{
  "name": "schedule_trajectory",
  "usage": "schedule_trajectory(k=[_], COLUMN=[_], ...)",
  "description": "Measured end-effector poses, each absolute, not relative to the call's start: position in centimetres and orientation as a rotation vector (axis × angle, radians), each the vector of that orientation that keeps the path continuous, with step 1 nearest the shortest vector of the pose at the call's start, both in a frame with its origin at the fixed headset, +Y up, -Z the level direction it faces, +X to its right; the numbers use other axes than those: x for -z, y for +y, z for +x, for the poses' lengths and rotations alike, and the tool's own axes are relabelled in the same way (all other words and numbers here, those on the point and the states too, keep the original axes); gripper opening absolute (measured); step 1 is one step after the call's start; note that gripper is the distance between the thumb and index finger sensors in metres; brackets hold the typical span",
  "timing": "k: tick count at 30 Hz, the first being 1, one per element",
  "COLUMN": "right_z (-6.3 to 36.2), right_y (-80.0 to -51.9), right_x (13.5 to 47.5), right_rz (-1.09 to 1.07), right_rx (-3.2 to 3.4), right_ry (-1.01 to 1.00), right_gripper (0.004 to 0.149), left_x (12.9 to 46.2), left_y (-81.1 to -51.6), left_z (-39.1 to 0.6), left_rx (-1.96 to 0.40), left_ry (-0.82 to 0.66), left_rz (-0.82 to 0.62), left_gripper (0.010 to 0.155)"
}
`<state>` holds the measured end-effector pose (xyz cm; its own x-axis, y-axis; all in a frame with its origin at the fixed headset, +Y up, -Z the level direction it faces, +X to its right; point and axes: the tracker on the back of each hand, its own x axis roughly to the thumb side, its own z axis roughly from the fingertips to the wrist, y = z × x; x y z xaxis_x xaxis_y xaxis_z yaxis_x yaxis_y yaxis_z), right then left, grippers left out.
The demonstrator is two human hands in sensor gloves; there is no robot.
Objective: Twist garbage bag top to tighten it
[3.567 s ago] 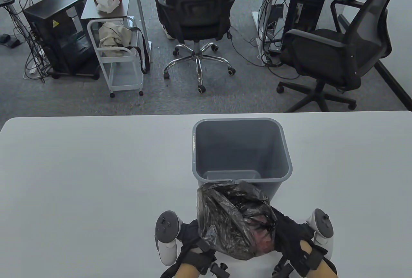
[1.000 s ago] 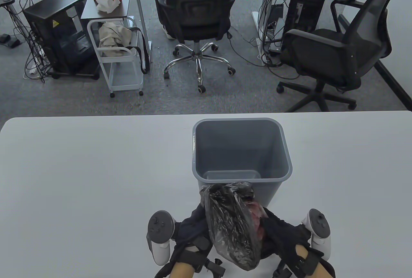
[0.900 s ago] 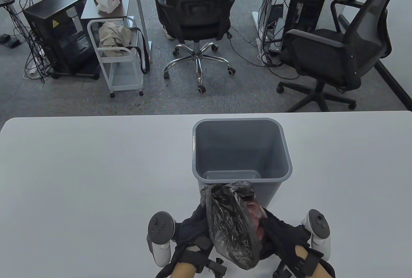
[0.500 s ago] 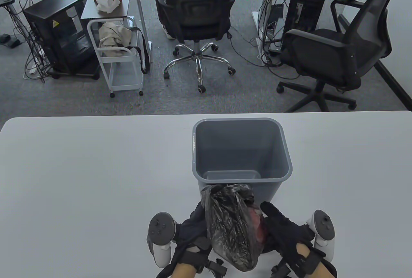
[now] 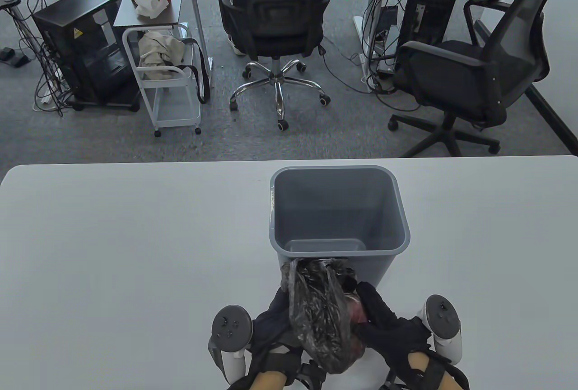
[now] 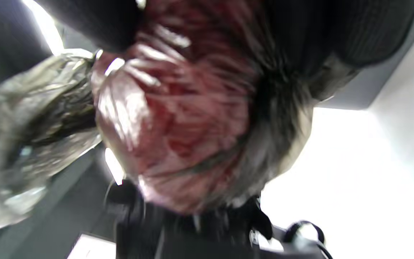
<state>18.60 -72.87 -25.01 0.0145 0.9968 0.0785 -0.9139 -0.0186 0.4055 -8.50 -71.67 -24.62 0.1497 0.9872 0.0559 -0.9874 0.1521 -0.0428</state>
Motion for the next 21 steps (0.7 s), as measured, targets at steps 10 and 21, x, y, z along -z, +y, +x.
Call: schedule_trajectory(k=[10,21], right_z=[19.2,18.1], right_y=[-73.4,-71.9], right_x=[25.1,25.0], right_rz=[0.345,0.584], right_rx=[-1.501,-1.515], right_ry=[0.311,0.266], right_gripper=[0.089,0.102], left_x=[24.6,24.7], left_y=[-71.3,-71.4], left_z=[-8.6,-8.6], left_rx=[-1.372,-1.421], left_ry=[-0.073,-0.081], left_rz=[0.080,0.062], left_gripper=[0.051,0.051])
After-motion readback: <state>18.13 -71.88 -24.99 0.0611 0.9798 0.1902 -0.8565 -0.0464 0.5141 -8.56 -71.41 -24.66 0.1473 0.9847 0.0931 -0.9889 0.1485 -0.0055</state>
